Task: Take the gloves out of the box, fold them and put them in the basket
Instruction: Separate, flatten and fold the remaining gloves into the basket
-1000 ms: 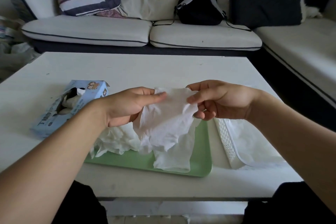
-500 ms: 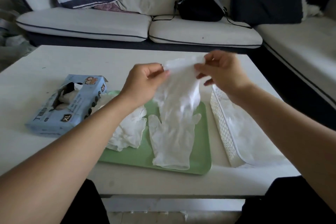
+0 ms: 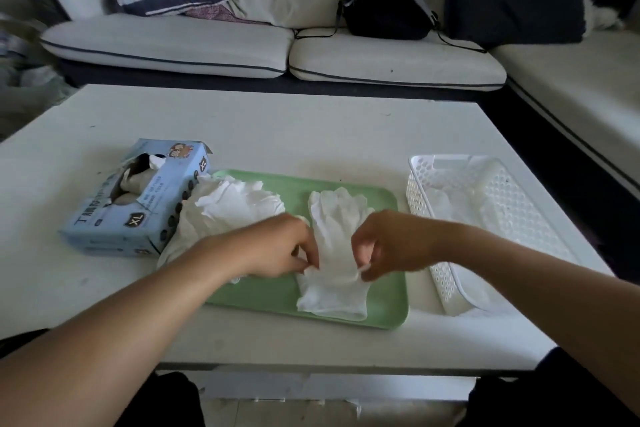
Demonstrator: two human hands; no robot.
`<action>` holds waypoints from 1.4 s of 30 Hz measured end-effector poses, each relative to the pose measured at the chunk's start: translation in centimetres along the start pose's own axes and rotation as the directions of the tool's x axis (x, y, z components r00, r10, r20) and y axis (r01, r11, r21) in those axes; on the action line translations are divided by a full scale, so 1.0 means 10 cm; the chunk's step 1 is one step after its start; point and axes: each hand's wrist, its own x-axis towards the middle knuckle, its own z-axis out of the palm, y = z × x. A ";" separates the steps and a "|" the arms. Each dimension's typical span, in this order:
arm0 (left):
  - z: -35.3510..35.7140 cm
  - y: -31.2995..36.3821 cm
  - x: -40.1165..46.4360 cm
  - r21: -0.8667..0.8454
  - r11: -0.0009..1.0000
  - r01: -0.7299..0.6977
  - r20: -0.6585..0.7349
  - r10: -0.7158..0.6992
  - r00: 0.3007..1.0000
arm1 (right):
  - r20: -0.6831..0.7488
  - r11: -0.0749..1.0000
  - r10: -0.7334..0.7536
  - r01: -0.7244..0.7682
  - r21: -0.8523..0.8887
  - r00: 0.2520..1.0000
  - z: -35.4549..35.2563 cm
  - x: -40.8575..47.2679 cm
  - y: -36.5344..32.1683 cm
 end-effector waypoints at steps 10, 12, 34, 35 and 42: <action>0.27 -0.04 -0.05 0.069 0.997 -0.021 -0.010 0.021 1.000 | 0.065 0.992 -0.036 0.044 -0.116 0.997 0.24 0.07 -0.03; 0.25 0.00 -0.04 0.097 0.995 -0.027 -0.007 0.028 1.000 | 0.069 0.989 -0.038 0.048 -0.143 0.997 0.27 0.09 -0.06; 0.20 0.14 0.21 0.402 0.898 0.178 -0.144 -0.130 0.981 | -0.410 0.881 0.473 -0.417 0.224 0.780 -0.21 0.66 0.33; 0.20 0.14 0.23 0.392 0.901 0.186 -0.135 -0.144 0.980 | -0.409 0.873 0.488 -0.435 0.223 0.771 -0.19 0.73 0.36; 0.15 0.11 0.27 0.410 0.903 0.131 0.005 -0.146 0.989 | -0.382 0.798 0.603 -0.519 0.306 0.701 -0.08 0.96 0.50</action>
